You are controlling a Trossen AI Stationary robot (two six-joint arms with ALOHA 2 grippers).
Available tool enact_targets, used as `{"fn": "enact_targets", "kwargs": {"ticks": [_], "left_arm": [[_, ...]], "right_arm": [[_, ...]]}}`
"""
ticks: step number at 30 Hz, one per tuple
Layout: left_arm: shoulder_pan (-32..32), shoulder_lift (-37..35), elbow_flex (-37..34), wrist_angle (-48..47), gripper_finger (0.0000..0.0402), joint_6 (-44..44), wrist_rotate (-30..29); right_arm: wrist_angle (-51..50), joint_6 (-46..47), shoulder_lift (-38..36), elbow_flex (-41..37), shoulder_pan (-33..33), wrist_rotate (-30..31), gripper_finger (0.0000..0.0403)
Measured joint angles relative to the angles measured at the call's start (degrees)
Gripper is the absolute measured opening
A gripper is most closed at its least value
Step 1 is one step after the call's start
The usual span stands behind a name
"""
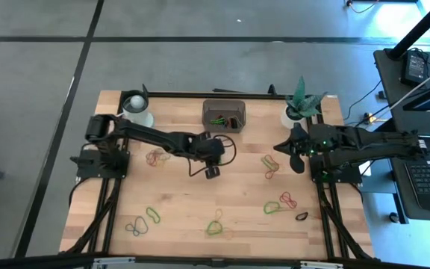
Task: Pick and place rubber bands into bin
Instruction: Put the blue rubber band into the bin
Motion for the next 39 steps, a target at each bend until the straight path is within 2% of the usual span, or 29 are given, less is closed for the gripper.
{"fn": "enact_targets", "kwargs": {"ticks": [10, 22, 27, 34, 39], "left_arm": [[0.0, 6.0, 0.4, -0.1, 0.0142, -3.1, -1.1], [0.9, 8.6, 0.4, -0.9, 0.0142, -4.0, -1.5], [1.4, 8.6, 0.4, -1.0, 0.0109, -4.0, -1.0], [1.5, 8.4, 0.4, -1.0, 0.0015, -4.4, 0.0], [1.4, 7.0, 0.3, -1.0, 0.0005, -4.4, 0.0]], "right_arm": [[0.0, -2.9, 0.0, 0.0, 0.0, 0.0, 0.0003], [-0.1, -2.8, 0.0, 0.0, 0.0, 0.0, 0.0009], [0.0, -2.8, 0.0, 0.0, 0.0, 0.0, 0.0009], [0.0, -2.9, 0.0, 0.0, 0.0, 0.0, 0.0009], [0.0, -3.0, 0.0, 0.0, 0.0, 0.0, 0.0009]]}}
